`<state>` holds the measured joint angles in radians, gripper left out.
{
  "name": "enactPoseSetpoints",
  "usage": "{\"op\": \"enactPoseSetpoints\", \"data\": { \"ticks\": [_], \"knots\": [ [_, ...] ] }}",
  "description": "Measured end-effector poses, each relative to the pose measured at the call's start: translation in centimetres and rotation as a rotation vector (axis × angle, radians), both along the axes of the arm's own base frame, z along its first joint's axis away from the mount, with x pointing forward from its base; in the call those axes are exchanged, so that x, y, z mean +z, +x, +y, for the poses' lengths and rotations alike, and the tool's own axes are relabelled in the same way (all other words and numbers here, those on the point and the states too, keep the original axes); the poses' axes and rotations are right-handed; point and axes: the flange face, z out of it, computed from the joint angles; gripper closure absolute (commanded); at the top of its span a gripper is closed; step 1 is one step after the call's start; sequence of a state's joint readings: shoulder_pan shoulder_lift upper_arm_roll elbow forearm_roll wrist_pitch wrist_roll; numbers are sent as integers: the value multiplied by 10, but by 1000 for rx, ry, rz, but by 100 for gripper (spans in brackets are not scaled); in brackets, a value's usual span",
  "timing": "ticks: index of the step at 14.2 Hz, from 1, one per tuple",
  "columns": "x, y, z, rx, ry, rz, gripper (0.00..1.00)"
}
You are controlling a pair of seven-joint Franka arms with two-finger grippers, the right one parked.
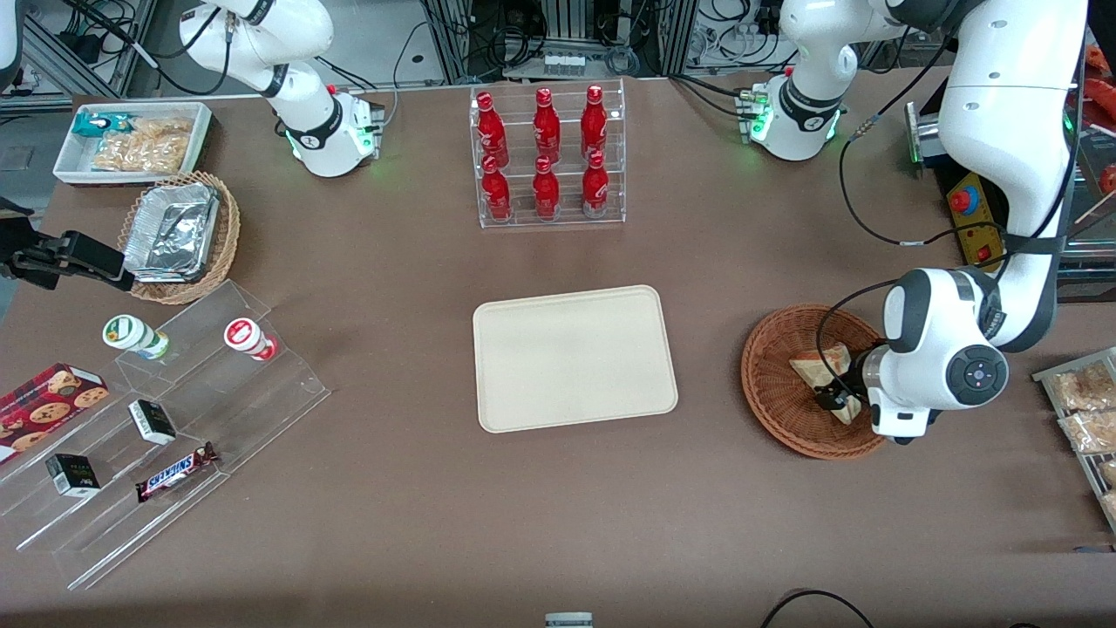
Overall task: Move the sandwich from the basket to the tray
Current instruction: 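Close the left gripper on the sandwich and lift it from the basket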
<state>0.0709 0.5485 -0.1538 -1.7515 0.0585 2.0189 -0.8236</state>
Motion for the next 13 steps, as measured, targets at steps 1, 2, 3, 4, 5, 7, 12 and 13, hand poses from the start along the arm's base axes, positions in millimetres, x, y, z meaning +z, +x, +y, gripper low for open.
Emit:
{"op": "enactPoseSetpoints", "data": {
  "ticks": [1, 2, 3, 4, 5, 7, 12, 13],
  "knots": [
    [-2, 0, 0, 2, 0, 2, 39],
    [-3, 0, 0, 9, 2, 3, 62],
    [-3, 0, 0, 17, 4, 1, 80],
    [-2, 1, -1, 20, 4, -6, 87],
    [-2, 2, -2, 21, 3, -13, 90],
    [0, 3, -7, 16, 0, -21, 91],
    [27, 14, -15, -4, -6, -73, 90],
    [44, 19, -22, -22, -13, -88, 90]
  ]
}}
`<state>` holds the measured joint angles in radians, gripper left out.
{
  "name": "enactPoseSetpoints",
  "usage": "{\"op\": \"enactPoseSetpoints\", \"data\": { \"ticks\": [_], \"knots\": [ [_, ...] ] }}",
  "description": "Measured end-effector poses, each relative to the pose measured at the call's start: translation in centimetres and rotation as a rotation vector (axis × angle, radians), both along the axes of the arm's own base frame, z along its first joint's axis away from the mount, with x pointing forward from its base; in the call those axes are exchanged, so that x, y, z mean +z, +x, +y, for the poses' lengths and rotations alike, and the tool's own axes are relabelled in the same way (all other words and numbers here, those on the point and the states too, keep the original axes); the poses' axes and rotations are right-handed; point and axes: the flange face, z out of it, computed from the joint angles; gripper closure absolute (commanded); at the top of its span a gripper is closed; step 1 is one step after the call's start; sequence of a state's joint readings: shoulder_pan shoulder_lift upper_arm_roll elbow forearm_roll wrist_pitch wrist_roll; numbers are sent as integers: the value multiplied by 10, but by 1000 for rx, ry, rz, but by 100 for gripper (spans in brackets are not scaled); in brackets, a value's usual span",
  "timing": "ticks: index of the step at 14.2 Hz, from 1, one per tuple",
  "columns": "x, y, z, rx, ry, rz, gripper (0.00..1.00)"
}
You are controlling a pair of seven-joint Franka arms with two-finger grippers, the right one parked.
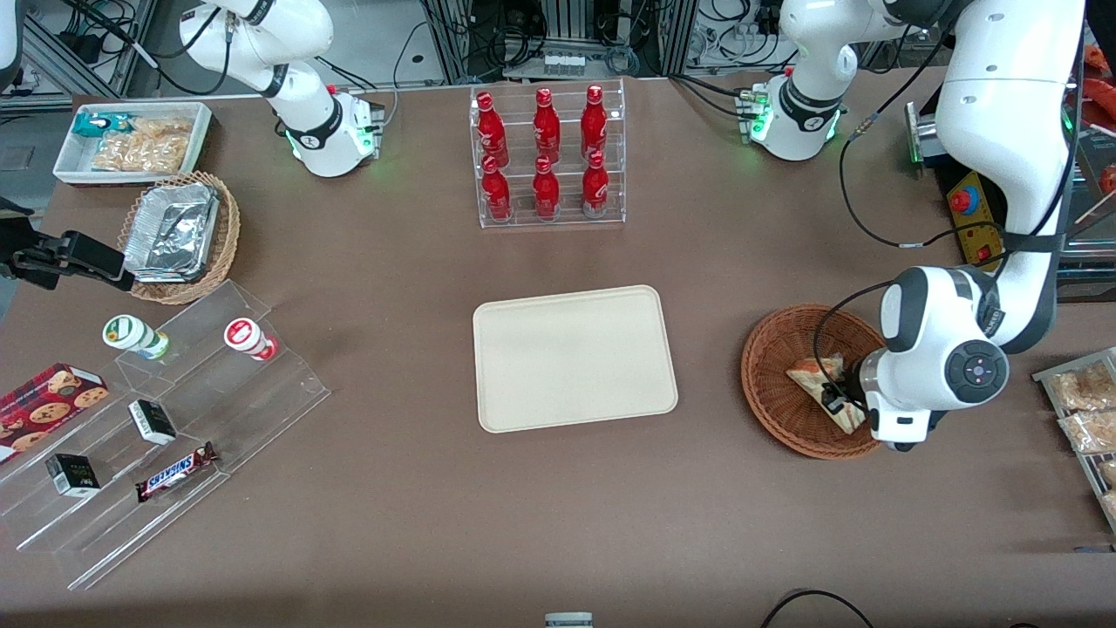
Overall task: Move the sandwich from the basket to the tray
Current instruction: 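Close the left gripper on the sandwich and lift it from the basket, then carry the held sandwich over to the cream tray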
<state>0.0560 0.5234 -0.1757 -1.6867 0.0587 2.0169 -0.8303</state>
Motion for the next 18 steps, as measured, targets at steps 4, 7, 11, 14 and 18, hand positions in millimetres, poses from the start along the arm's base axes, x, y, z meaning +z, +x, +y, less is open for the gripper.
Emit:
{"op": "enactPoseSetpoints", "data": {
  "ticks": [4, 7, 11, 14, 18],
  "knots": [
    [66, 15, -71, -109, -19, -73, 89],
    [69, 1, -172, -253, -38, -91, 88],
    [21, -29, -289, -389, -72, -106, 88],
    [-7, -54, -356, -388, -100, -151, 88],
    [-18, -75, -417, -389, -124, -174, 86]
  ]
}}
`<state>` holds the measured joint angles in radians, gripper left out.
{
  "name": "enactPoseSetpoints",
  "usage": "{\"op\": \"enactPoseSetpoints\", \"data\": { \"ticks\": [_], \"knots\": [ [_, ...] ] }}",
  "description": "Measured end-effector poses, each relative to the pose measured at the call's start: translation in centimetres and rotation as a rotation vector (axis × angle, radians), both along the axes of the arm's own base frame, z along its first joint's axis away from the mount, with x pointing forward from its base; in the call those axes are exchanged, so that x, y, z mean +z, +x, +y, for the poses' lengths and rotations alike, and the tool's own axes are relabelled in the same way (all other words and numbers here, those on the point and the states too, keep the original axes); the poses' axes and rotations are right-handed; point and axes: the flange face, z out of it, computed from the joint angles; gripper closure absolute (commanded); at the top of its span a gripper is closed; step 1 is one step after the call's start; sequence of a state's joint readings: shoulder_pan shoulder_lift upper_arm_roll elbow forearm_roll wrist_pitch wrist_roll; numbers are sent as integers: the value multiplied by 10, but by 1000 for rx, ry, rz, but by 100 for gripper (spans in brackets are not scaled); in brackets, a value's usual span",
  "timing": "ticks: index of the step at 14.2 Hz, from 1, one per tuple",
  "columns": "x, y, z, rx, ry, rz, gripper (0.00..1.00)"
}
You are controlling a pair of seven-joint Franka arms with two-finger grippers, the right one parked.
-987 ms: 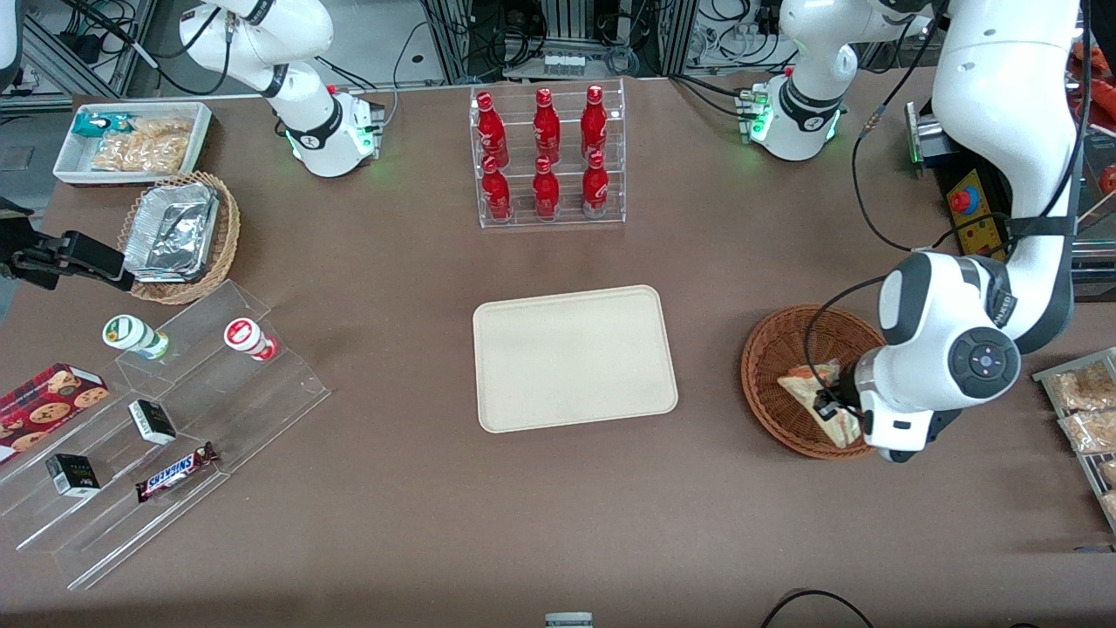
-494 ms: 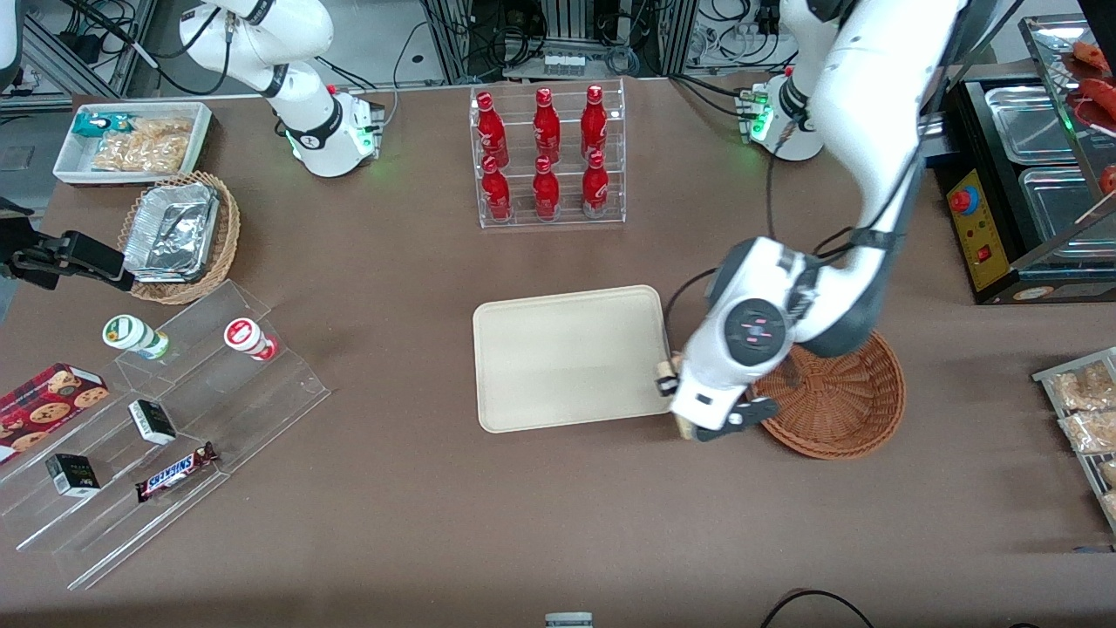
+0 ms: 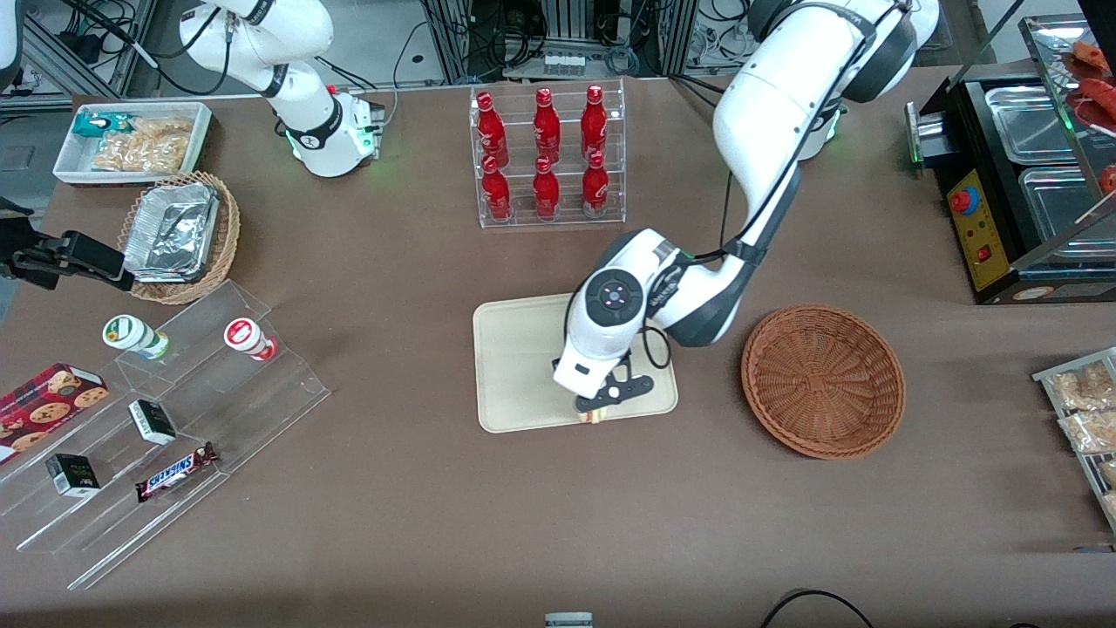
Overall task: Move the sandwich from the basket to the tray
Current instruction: 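Carry the held sandwich over to the cream tray, then lower the sandwich onto the tray and open the left gripper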
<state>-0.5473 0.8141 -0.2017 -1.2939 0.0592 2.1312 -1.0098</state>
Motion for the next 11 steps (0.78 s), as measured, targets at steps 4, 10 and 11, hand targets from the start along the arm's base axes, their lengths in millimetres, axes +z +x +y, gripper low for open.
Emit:
{"op": "enactPoseSetpoints", "data": {
  "ticks": [4, 10, 11],
  "knots": [
    [-19, -14, -21, -33, 11, 16, 85],
    [-36, -24, -19, -75, 88, 67, 85],
    [-37, -25, -19, -77, 89, 68, 85]
  ]
}}
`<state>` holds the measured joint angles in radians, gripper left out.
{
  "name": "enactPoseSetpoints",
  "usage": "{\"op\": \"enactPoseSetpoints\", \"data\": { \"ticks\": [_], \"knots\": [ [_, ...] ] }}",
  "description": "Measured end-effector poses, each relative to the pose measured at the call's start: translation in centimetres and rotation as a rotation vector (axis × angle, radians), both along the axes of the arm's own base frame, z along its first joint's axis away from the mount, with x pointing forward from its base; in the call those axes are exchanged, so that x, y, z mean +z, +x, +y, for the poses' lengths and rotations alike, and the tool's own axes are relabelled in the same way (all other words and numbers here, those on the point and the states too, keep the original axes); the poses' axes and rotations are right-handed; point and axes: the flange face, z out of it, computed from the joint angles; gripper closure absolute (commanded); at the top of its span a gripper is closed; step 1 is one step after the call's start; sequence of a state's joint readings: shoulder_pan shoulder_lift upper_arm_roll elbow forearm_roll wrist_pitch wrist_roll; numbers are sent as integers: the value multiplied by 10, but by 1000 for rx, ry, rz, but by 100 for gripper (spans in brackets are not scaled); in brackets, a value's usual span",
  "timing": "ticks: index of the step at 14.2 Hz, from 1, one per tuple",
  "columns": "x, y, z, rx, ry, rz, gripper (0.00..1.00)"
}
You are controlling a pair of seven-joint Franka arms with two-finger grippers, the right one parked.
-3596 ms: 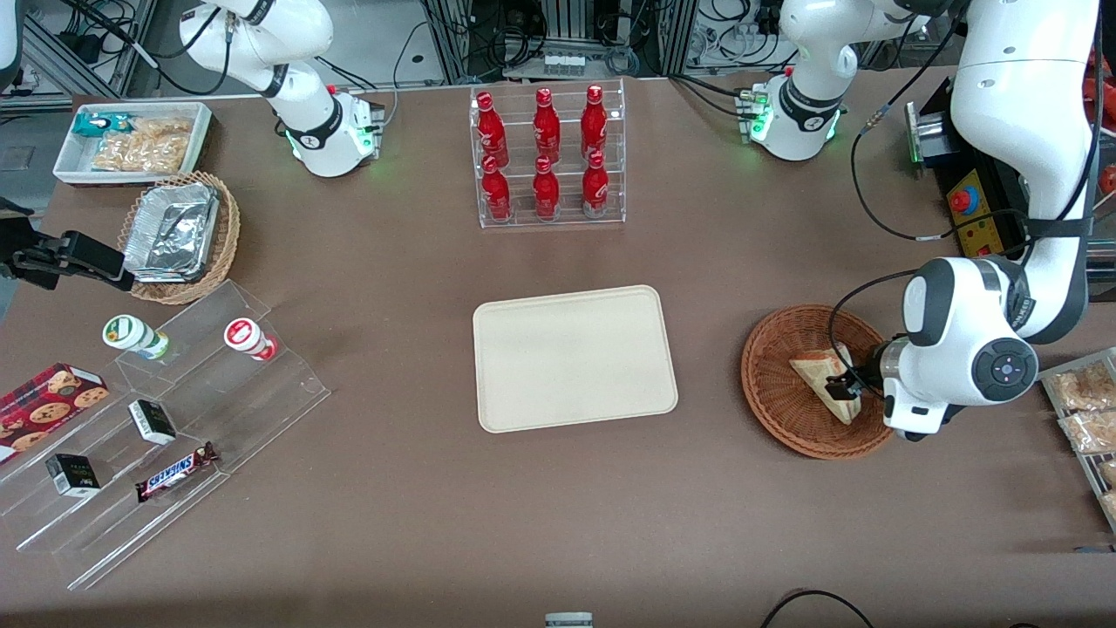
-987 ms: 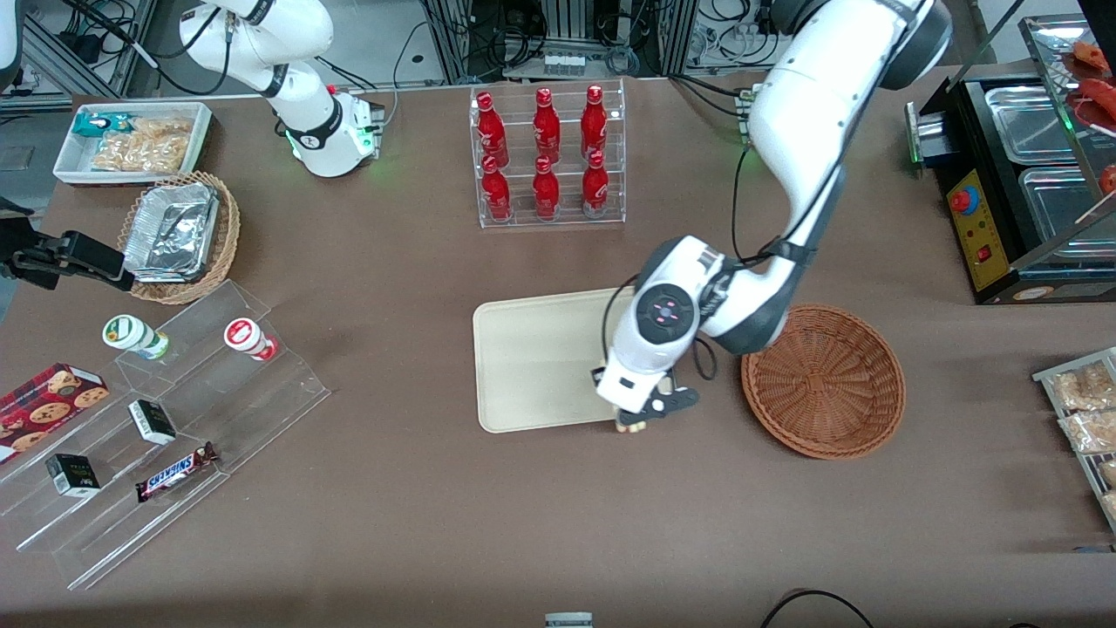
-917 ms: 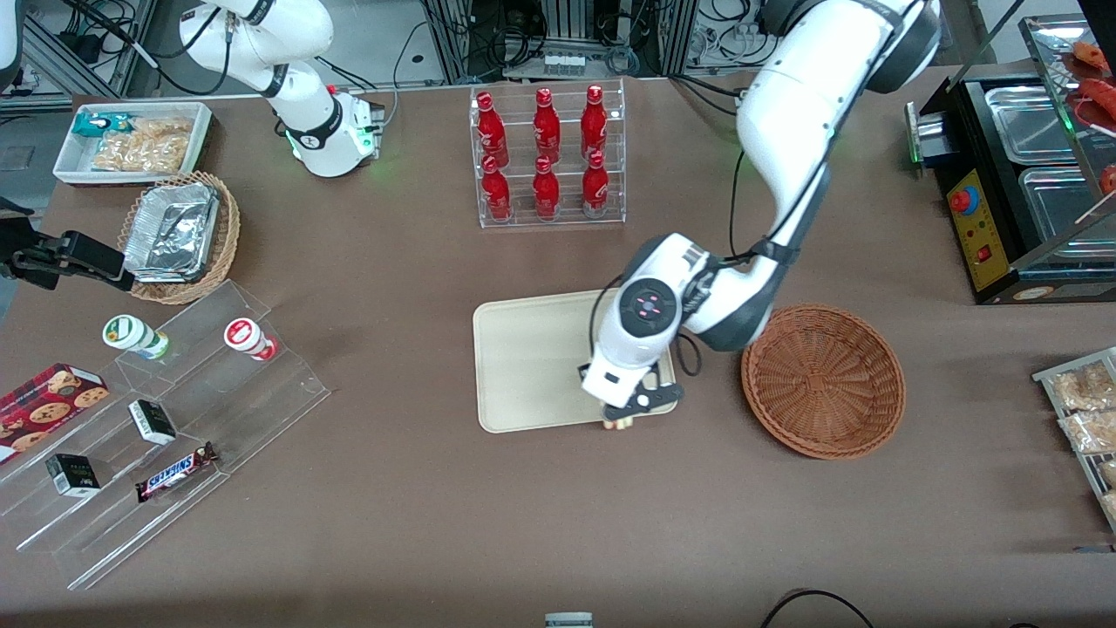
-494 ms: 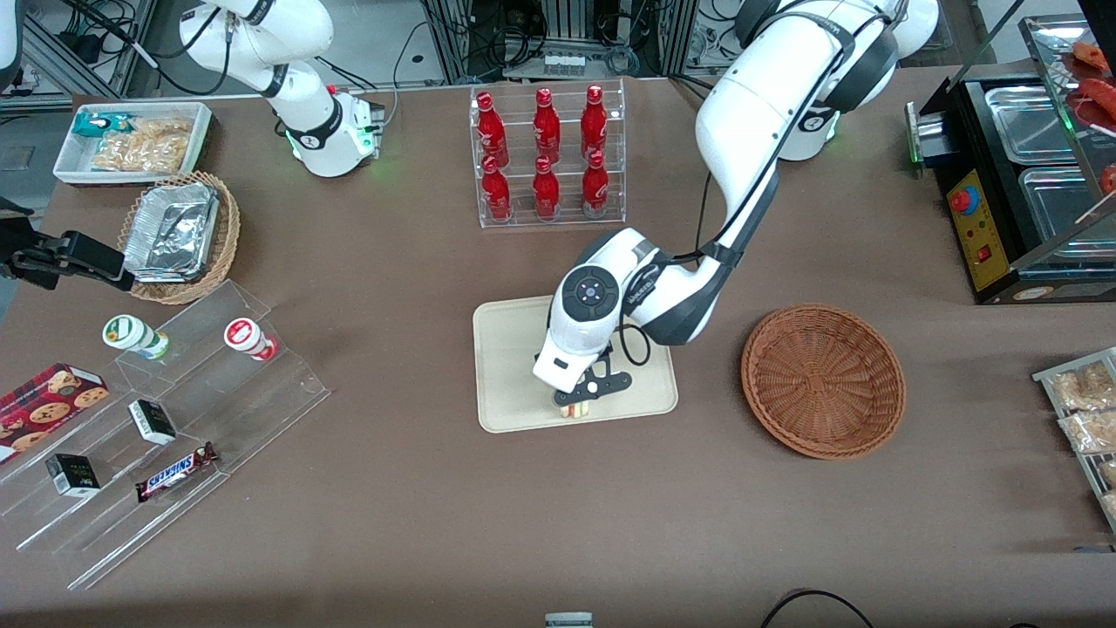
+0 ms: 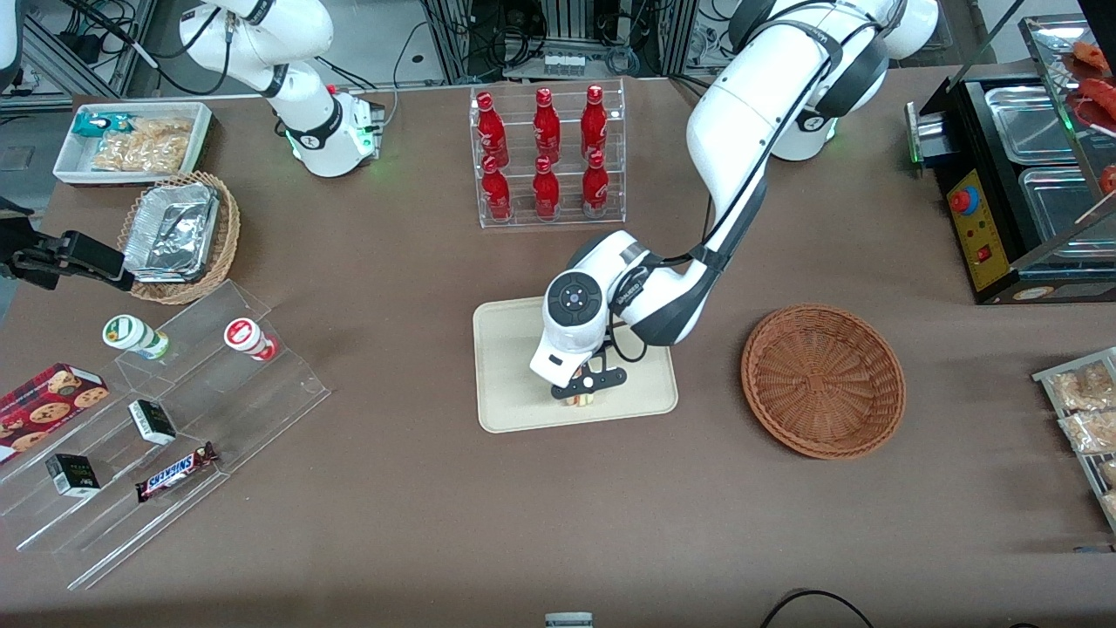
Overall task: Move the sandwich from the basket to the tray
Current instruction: 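Lower the sandwich onto the tray and open the left gripper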
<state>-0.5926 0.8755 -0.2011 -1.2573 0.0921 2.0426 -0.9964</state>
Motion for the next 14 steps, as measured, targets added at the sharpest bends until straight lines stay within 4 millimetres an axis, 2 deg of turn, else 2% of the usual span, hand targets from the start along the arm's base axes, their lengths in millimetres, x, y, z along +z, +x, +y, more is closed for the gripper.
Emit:
{"op": "enactPoseSetpoints", "data": {
  "ticks": [3, 4, 5, 7, 11, 14],
  "knots": [
    [-1, -1, 1, -16, 12, 13, 84],
    [-1, -2, 2, -21, 17, 19, 81],
    [-2, -2, 2, -23, 20, 22, 66],
    [-3, -3, 2, -24, 21, 24, 0],
    [-14, -2, 2, -13, 15, 21, 0],
    [-4, 7, 1, 25, -9, -15, 0]
  ]
}}
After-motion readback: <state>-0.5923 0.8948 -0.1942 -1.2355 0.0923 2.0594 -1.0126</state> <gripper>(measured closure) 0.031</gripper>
